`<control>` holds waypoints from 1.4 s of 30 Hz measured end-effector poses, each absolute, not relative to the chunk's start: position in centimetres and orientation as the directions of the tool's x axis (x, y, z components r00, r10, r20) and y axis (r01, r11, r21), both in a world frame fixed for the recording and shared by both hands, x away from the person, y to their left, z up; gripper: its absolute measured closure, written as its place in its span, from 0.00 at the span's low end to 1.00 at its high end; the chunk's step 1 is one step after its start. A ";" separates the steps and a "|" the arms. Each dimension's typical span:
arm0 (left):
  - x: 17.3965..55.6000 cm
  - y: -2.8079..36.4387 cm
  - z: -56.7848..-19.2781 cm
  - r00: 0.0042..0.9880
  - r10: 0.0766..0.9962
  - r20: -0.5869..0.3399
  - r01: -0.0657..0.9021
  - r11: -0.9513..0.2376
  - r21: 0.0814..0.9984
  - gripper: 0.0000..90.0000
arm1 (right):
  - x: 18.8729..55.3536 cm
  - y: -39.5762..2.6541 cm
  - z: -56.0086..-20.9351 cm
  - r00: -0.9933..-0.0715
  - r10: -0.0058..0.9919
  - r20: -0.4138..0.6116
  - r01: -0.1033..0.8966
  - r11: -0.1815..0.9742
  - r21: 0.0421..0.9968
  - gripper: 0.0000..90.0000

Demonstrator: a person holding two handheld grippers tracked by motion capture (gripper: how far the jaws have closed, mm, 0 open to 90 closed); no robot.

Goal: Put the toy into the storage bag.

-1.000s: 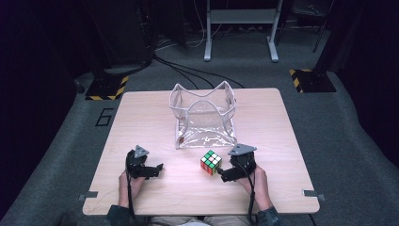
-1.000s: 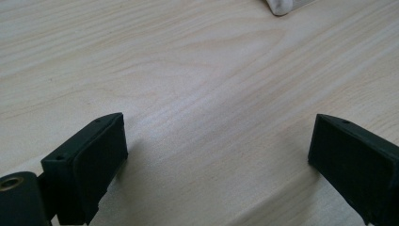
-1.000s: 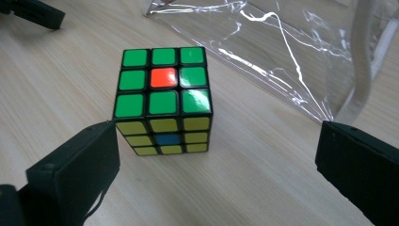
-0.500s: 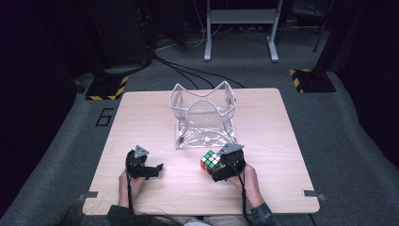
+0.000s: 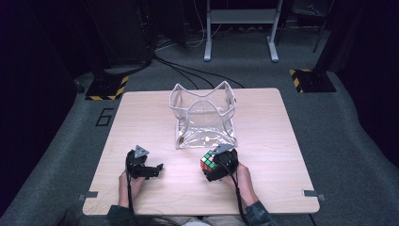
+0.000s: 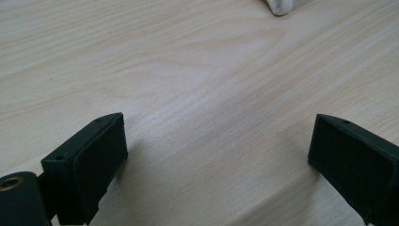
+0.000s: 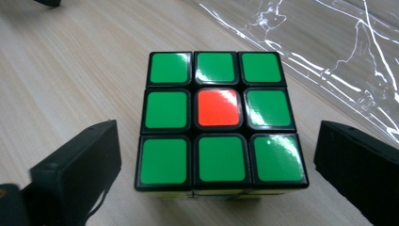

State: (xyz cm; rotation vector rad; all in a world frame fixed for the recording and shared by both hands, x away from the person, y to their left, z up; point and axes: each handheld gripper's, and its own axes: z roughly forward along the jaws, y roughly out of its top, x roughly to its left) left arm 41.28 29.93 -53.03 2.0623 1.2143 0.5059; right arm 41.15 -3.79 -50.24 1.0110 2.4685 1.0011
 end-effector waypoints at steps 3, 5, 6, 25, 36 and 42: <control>41.3 29.9 -53.0 0.489 0.872 -0.010 0.607 -0.332 0.722 0.05 | 41.2 -3.8 -50.4 -0.700 0.715 0.001 0.501 0.489 0.714 0.16; 41.3 29.9 -53.0 0.489 0.872 -0.009 0.608 -0.333 0.721 0.05 | 41.2 -3.8 -50.5 -0.699 0.716 0.000 0.504 0.493 0.709 0.22; 41.3 29.9 -53.0 0.489 0.872 -0.009 0.607 -0.333 0.721 0.05 | 41.2 -3.8 -50.6 -0.698 0.716 0.000 0.507 0.494 0.706 0.23; 41.3 29.9 -53.1 0.489 0.872 -0.011 0.606 -0.331 0.723 0.05 | 41.5 -4.1 -51.0 -0.723 0.691 0.017 0.497 0.502 0.708 0.37; 41.3 29.9 -53.0 0.489 0.872 -0.010 0.608 -0.333 0.721 0.05 | 41.5 -4.5 -50.3 -0.722 0.692 0.002 0.487 0.505 0.713 0.37; 41.3 29.9 -53.0 0.489 0.872 -0.010 0.607 -0.333 0.722 0.05 | 41.3 -4.7 -49.4 -0.716 0.698 -0.004 0.480 0.496 0.723 0.37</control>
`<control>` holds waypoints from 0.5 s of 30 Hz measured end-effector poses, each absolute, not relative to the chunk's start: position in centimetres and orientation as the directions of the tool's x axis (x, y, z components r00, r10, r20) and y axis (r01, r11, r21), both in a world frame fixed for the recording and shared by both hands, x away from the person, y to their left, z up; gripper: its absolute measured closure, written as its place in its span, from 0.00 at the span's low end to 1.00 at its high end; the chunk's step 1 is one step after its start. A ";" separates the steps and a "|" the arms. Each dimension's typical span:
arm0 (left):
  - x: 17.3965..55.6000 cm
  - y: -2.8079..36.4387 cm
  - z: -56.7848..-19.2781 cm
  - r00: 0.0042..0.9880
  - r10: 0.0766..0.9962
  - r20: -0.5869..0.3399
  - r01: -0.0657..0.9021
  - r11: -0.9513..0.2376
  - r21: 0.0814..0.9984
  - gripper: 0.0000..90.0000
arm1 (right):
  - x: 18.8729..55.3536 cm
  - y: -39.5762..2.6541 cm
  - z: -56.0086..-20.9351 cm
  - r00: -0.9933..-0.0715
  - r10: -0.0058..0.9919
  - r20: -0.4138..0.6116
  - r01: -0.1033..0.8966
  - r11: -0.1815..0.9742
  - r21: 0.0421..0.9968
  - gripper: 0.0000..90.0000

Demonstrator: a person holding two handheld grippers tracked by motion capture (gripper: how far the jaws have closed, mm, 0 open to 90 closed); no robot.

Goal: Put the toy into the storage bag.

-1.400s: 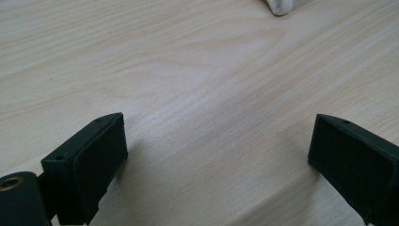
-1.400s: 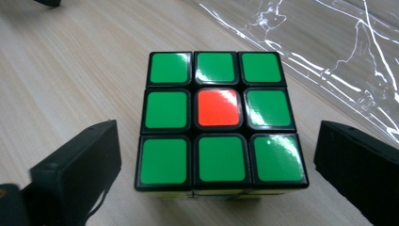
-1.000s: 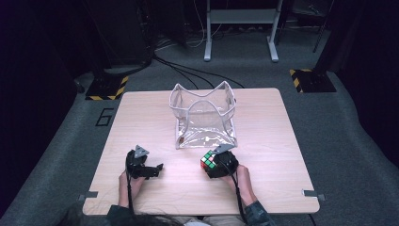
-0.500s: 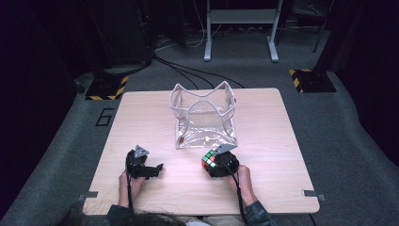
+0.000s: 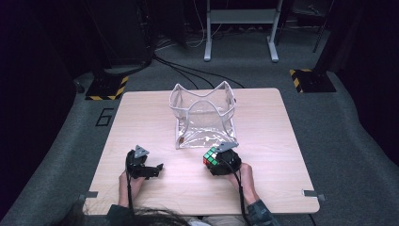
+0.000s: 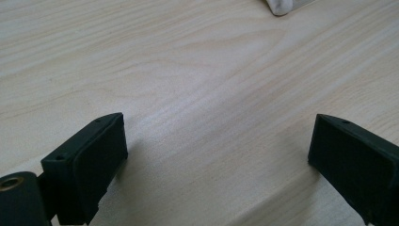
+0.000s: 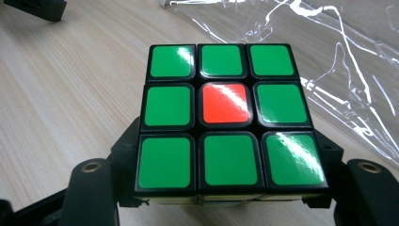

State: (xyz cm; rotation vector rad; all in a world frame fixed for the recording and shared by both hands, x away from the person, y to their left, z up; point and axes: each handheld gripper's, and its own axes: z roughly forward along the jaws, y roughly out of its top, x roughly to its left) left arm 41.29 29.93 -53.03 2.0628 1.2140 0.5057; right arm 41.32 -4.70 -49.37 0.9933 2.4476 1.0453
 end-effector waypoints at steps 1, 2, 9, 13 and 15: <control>41.3 29.9 -53.0 0.489 0.872 -0.009 0.607 -0.333 0.722 0.05 | 41.3 -4.7 -49.2 -0.714 0.700 -0.006 0.480 0.496 0.724 0.37; 41.3 29.9 -53.0 0.489 0.872 -0.010 0.608 -0.333 0.721 0.05 | 41.1 -4.7 -49.1 -0.710 0.704 -0.002 0.488 0.494 0.720 0.37; 41.3 29.9 -53.0 0.489 0.872 -0.009 0.607 -0.333 0.721 0.05 | 41.1 -5.3 -48.0 -0.716 0.698 -0.008 0.467 0.488 0.738 0.37; 41.3 29.9 -53.0 0.489 0.872 -0.009 0.607 -0.333 0.721 0.05 | 41.1 -5.6 -47.5 -0.719 0.695 -0.018 0.452 0.486 0.748 0.37; 41.3 29.9 -53.0 0.489 0.872 -0.009 0.607 -0.333 0.721 0.05 | 41.1 -5.8 -47.3 -0.718 0.696 -0.004 0.461 0.480 0.746 0.37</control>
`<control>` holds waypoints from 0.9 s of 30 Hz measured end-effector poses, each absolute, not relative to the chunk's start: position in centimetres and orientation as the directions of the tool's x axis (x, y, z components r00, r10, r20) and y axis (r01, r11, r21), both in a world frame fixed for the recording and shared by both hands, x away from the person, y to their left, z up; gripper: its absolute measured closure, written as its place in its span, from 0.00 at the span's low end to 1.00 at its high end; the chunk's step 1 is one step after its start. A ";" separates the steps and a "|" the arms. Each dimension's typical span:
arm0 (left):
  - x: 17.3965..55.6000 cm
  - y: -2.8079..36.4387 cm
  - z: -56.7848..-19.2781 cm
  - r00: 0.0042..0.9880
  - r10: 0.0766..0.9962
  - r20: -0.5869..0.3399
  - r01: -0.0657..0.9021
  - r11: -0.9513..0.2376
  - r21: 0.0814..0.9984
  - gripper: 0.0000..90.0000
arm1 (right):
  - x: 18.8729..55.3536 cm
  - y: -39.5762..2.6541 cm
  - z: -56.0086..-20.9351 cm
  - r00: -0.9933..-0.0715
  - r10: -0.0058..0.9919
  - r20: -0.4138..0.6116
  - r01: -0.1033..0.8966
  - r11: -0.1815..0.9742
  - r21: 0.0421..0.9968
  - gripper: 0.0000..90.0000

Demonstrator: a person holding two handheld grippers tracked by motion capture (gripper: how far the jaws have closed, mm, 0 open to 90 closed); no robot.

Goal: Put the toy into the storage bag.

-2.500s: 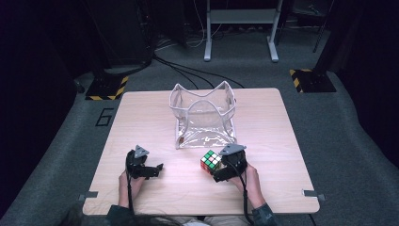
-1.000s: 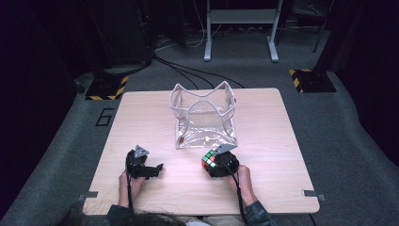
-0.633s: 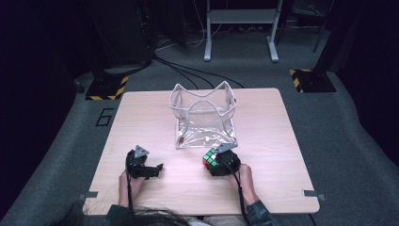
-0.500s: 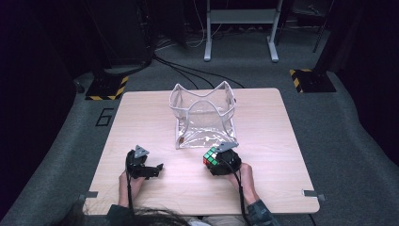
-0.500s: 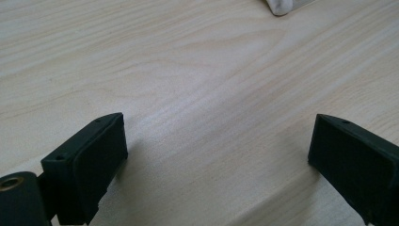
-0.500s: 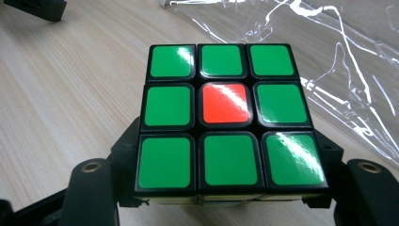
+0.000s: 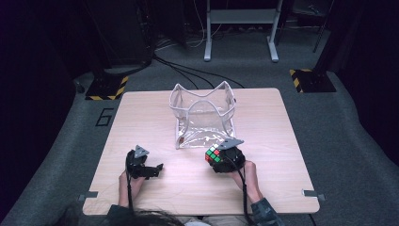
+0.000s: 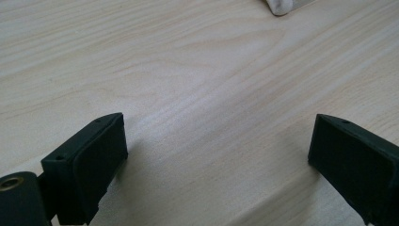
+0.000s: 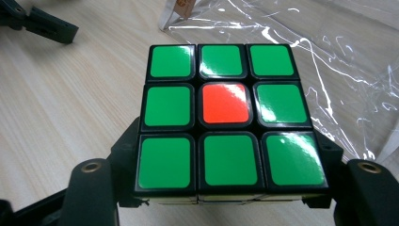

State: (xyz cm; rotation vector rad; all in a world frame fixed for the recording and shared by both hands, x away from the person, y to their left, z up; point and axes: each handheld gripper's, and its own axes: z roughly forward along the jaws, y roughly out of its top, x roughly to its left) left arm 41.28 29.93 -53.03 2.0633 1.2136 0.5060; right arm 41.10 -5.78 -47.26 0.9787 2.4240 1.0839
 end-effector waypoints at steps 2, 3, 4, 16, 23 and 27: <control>41.3 29.9 -53.0 0.489 0.872 -0.010 0.607 -0.333 0.721 0.05 | 41.2 -5.9 -47.1 -0.718 0.695 -0.018 0.454 0.489 0.745 0.37; 41.3 29.9 -53.0 0.490 0.872 -0.009 0.607 -0.333 0.721 0.05 | 41.2 -6.0 -47.0 -0.717 0.697 -0.018 0.456 0.488 0.744 0.37; 41.3 29.9 -53.0 0.489 0.872 -0.009 0.607 -0.333 0.721 0.05 | 41.2 -6.1 -46.8 -0.716 0.697 -0.020 0.457 0.490 0.742 0.37; 41.3 29.9 -53.0 0.489 0.872 -0.009 0.607 -0.333 0.721 0.05 | 41.4 -6.2 -45.2 -0.722 0.691 -0.035 0.437 0.495 0.751 0.37; 41.3 29.9 -53.0 0.489 0.872 -0.010 0.607 -0.333 0.722 0.05 | 41.6 -6.3 -44.1 -0.725 0.689 -0.030 0.435 0.490 0.755 0.37; 41.3 29.9 -53.0 0.489 0.872 -0.009 0.607 -0.333 0.722 0.05 | 41.6 -6.4 -43.6 -0.732 0.680 -0.026 0.430 0.492 0.757 0.37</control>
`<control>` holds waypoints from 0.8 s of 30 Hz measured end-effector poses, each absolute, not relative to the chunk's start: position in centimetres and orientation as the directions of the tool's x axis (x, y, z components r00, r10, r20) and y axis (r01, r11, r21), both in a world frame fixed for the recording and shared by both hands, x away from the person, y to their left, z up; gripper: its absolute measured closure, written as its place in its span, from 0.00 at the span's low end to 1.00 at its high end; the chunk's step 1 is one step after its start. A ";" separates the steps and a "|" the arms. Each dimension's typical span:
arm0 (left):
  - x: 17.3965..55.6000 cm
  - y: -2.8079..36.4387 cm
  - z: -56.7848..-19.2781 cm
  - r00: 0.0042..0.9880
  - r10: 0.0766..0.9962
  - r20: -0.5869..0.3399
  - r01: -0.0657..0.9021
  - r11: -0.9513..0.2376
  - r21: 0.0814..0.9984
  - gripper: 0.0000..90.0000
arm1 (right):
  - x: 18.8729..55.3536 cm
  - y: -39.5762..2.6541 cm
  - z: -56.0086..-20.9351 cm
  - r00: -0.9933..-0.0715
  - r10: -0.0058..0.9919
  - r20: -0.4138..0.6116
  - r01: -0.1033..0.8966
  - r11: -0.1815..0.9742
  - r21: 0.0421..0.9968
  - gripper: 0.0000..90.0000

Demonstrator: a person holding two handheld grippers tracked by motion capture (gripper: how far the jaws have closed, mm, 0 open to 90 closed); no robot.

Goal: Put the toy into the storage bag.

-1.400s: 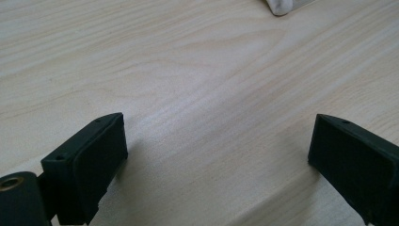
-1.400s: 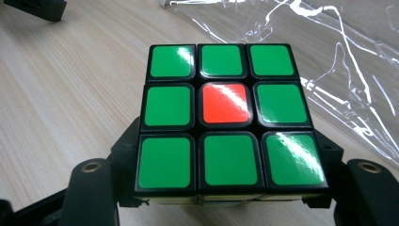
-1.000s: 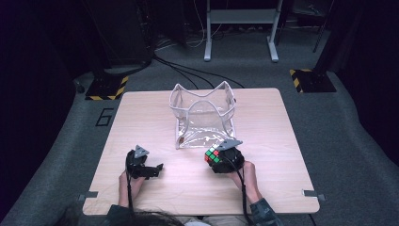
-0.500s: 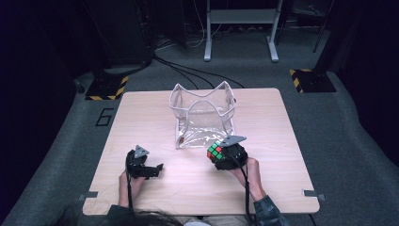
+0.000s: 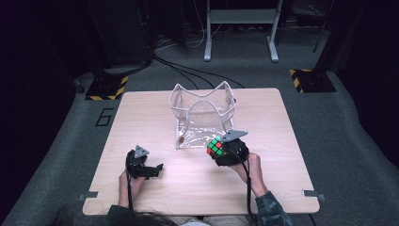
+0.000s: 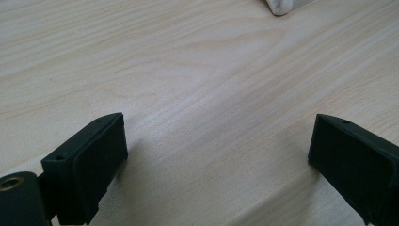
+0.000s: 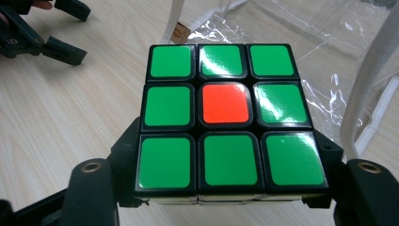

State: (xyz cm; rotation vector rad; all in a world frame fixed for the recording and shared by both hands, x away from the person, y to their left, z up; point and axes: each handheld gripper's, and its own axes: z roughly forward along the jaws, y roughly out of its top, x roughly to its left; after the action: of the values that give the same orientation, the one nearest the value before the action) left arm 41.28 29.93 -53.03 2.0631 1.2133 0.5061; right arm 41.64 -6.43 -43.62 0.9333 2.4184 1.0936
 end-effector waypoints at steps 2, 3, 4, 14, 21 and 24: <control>41.3 29.9 -53.0 0.489 0.872 -0.009 0.607 -0.333 0.721 0.05 | 41.8 -6.5 -43.4 -0.734 0.678 -0.029 0.427 0.495 0.757 0.37; 41.3 29.9 -53.0 0.489 0.872 -0.010 0.607 -0.333 0.722 0.05 | 41.8 -6.6 -43.2 -0.736 0.676 -0.033 0.424 0.499 0.756 0.37; 41.3 29.9 -53.0 0.489 0.872 -0.010 0.607 -0.333 0.722 0.05 | 41.8 -6.6 -43.1 -0.732 0.680 -0.029 0.429 0.494 0.756 0.37; 41.3 29.9 -53.0 0.489 0.872 -0.009 0.607 -0.333 0.722 0.05 | 42.2 -7.0 -41.7 -0.749 0.662 -0.021 0.416 0.495 0.763 0.37; 41.3 29.9 -53.0 0.489 0.872 -0.010 0.607 -0.332 0.722 0.05 | 42.5 -7.3 -40.6 -0.755 0.655 -0.030 0.412 0.509 0.756 0.37; 41.3 29.9 -53.0 0.489 0.872 -0.010 0.607 -0.333 0.722 0.05 | 42.6 -7.5 -39.9 -0.757 0.653 -0.031 0.404 0.505 0.763 0.37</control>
State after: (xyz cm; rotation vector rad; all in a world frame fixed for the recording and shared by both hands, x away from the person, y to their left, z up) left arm 41.28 29.93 -53.03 2.0627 1.2139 0.5059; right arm 42.60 -7.51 -39.93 0.8854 2.4362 1.1118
